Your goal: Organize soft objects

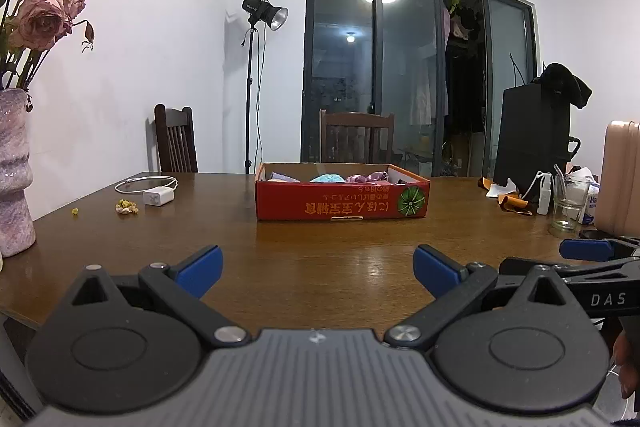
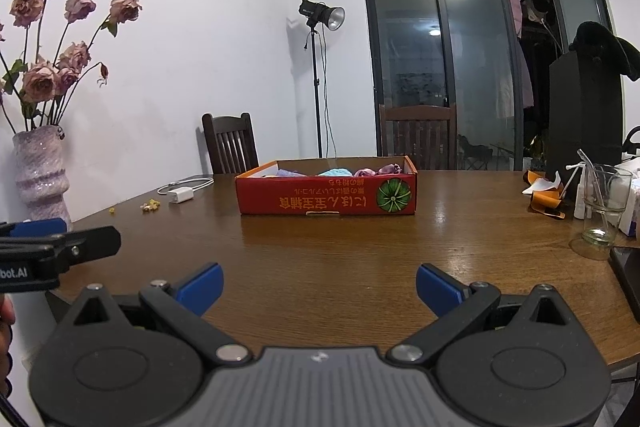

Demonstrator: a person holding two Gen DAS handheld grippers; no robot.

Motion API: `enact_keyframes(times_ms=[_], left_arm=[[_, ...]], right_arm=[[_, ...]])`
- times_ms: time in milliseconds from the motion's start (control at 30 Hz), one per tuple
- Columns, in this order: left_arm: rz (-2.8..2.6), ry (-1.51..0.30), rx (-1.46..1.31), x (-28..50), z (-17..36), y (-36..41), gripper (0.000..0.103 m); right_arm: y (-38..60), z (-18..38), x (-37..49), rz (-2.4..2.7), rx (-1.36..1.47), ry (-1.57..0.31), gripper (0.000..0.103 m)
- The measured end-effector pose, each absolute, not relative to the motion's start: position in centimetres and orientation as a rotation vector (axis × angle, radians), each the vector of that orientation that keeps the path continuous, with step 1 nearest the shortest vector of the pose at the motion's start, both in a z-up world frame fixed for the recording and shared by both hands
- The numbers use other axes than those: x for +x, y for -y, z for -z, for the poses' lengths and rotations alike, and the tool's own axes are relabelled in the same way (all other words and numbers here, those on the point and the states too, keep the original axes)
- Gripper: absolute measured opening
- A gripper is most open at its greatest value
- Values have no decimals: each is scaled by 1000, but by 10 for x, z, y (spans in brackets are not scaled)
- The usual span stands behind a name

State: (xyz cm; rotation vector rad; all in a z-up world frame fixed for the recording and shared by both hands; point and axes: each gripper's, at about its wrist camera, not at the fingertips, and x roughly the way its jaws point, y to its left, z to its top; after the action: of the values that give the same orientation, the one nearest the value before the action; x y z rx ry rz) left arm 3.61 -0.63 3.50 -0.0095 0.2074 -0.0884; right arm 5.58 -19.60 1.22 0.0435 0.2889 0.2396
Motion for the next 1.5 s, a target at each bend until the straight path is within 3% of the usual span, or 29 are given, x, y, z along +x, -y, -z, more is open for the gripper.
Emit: enact_keyframes(times_ms=[1500], left_arm=[[94, -178, -10, 31, -36, 7, 103]], right_arm=[[196, -11, 53, -248, 37, -281, 103]])
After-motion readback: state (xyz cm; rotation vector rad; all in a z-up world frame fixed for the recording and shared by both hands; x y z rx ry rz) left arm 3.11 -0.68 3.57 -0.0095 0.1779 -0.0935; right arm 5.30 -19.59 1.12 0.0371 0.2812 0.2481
